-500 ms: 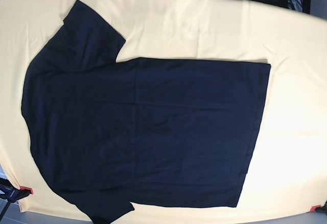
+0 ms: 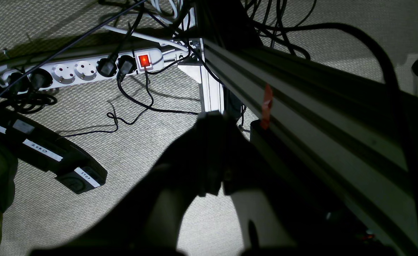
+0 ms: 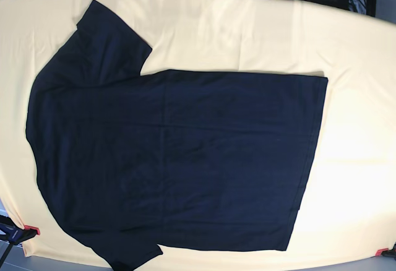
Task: Fold the T-shirt properly
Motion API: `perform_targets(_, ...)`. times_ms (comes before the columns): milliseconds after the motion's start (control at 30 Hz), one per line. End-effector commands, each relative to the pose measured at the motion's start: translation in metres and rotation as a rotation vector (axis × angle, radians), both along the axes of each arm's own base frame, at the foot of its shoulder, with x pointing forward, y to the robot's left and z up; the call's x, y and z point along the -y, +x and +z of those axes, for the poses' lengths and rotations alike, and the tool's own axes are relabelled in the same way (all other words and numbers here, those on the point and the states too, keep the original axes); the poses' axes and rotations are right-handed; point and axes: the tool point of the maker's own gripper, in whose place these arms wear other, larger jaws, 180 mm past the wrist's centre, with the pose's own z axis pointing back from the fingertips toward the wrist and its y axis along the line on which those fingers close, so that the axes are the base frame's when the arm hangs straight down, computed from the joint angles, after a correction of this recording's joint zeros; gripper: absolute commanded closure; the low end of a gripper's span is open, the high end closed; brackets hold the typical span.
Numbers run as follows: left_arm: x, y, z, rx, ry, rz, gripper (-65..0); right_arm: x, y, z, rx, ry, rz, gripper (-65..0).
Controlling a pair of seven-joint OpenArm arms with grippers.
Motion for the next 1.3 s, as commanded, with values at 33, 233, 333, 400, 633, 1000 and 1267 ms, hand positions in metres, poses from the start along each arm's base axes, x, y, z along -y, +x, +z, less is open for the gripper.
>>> perform_targets(33,0.004,0.002,0.001,0.011,-0.014,-0.002,0.0,0.004,-0.006,0.001,-0.06,-0.009,0.108,0.0)
perform_targets(233,0.004,-0.003,0.001,-0.016,-0.012,-0.011,0.0,0.005,-0.007,0.001,-0.074,-0.015,0.114,0.0)
perform_targets(333,0.003,-0.014,0.0,-0.073,-0.006,-0.034,0.0,0.01,-0.02,0.002,-0.135,-0.035,0.129,0.0)
perform_targets(400,0.003,-0.023,0.0,-0.099,-0.007,-0.084,0.0,0.013,-0.032,0.002,-0.174,-0.045,0.136,0.0)
perform_targets(633,0.0,-0.082,0.01,-0.16,-0.089,-0.262,0.0,0.024,-0.103,0.008,-0.266,0.013,0.165,0.0)
perform_targets(1000,0.001,-0.153,0.056,-0.186,-0.158,-0.566,0.0,0.043,-0.174,0.051,-0.332,0.085,0.292,0.0)
perform_targets(1267,-0.021,-0.159,0.096,-0.228,-0.159,-0.643,0.0,0.042,-0.182,0.093,-0.276,0.059,0.287,0.0)
